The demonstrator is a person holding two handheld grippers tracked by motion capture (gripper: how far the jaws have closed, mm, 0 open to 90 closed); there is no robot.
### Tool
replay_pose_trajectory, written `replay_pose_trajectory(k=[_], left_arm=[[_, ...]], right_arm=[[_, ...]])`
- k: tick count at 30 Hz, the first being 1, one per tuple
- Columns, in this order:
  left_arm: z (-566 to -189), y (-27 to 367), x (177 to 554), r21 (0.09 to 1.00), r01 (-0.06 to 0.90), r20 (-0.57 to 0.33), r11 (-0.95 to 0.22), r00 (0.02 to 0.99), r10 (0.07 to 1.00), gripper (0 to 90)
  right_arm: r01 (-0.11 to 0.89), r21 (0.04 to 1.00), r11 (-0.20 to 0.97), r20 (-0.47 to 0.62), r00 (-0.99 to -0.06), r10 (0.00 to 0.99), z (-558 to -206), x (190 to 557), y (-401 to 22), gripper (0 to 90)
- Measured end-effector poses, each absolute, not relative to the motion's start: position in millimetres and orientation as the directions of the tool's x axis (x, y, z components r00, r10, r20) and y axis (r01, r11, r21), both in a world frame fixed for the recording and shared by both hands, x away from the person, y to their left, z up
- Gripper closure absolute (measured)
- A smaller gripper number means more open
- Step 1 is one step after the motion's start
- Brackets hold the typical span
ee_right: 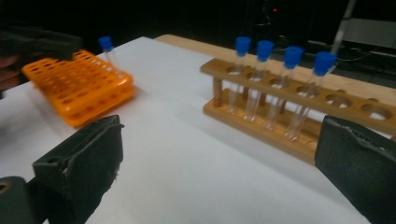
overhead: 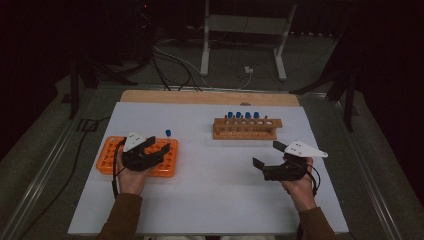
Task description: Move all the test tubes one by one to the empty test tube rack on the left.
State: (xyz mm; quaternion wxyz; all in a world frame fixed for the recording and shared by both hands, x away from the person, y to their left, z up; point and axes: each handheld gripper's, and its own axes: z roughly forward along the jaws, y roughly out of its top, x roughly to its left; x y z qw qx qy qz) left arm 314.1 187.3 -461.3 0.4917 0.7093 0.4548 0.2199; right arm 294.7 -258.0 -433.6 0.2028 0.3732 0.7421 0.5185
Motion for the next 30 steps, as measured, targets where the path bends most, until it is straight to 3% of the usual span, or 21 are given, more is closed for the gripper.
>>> replay_pose_trajectory(k=[3,5,9,21,28,30], left_arm=[[-459,189,309,0.904,0.417,-0.131,-0.097,0.485,0.864,17.6],[-459,191,307,0.906,0.417,-0.152,-0.073,0.482,0.863,15.0],[-459,194,305,0.903,0.426,-0.162,-0.056,0.457,0.874,1.7],[-462,195,304,0.902,0.428,-0.153,-0.058,0.442,0.884,0.8],[-463,197,304,0.902,0.43,-0.161,-0.044,0.43,0.888,0.8],[-463,197,304,0.902,0.43,-0.164,-0.042,0.43,0.888,0.8]], right_arm=[[0.339,0.92,0.198,0.065,-0.628,0.775,-430,302,-256,1.0],[0.341,0.917,0.206,0.054,-0.617,0.785,-427,308,-255,1.0],[0.353,0.914,0.198,0.056,-0.594,0.803,-425,324,-253,1.0],[0.378,0.908,0.182,0.066,-0.558,0.828,-424,377,-252,6.5],[0.439,0.881,0.178,0.088,-0.521,0.849,-431,405,-247,16.8],[0.451,0.875,0.177,0.091,-0.511,0.855,-434,412,-245,23.8]])
